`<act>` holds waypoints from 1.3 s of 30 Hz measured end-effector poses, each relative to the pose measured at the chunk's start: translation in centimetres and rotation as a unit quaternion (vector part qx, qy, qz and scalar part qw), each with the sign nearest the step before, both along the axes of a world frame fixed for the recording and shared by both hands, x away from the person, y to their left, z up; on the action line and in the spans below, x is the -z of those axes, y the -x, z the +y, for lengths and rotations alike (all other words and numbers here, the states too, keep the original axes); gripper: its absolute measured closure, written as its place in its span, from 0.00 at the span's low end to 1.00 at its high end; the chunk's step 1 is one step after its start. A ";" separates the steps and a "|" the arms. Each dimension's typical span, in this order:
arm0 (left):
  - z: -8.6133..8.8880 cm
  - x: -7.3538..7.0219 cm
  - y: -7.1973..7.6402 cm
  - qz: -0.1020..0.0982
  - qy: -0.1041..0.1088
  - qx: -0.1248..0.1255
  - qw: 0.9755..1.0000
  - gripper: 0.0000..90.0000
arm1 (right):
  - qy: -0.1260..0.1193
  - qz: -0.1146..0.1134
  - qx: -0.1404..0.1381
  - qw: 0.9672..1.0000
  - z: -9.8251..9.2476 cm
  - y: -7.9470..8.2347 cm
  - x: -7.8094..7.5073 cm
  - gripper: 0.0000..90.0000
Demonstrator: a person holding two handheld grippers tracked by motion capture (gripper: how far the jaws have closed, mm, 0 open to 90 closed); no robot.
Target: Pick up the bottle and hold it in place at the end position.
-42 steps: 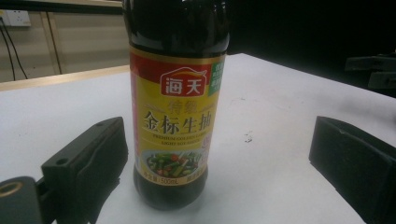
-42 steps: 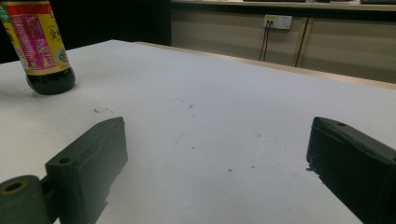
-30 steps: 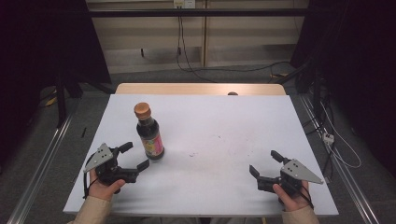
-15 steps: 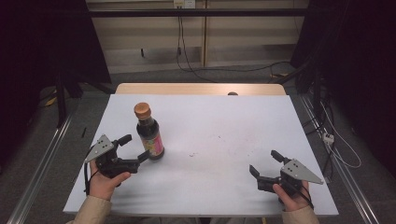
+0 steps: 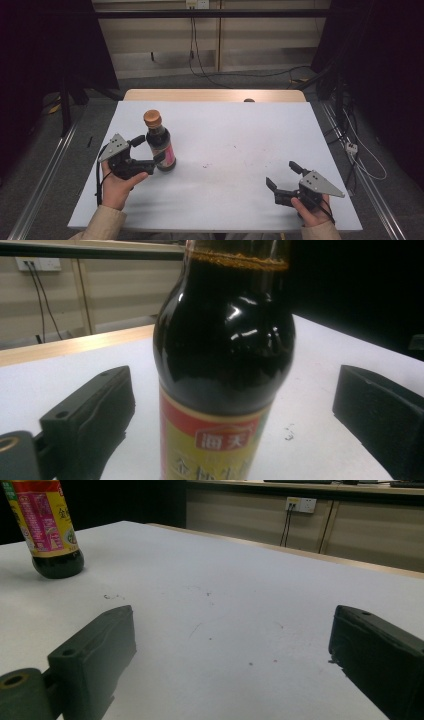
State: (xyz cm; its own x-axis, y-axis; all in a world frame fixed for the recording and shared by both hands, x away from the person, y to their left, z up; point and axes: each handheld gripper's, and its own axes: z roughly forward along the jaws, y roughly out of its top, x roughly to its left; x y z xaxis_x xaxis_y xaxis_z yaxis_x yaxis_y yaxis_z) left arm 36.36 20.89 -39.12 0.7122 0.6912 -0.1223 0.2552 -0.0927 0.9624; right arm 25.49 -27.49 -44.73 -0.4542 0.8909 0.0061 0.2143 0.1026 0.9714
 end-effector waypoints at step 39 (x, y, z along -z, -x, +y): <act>-2.8 0.8 -2.2 -0.035 -0.020 -0.018 0.999 0.29 | -0.004 -0.002 0.001 1.000 -0.4 0.0 -0.1 0.05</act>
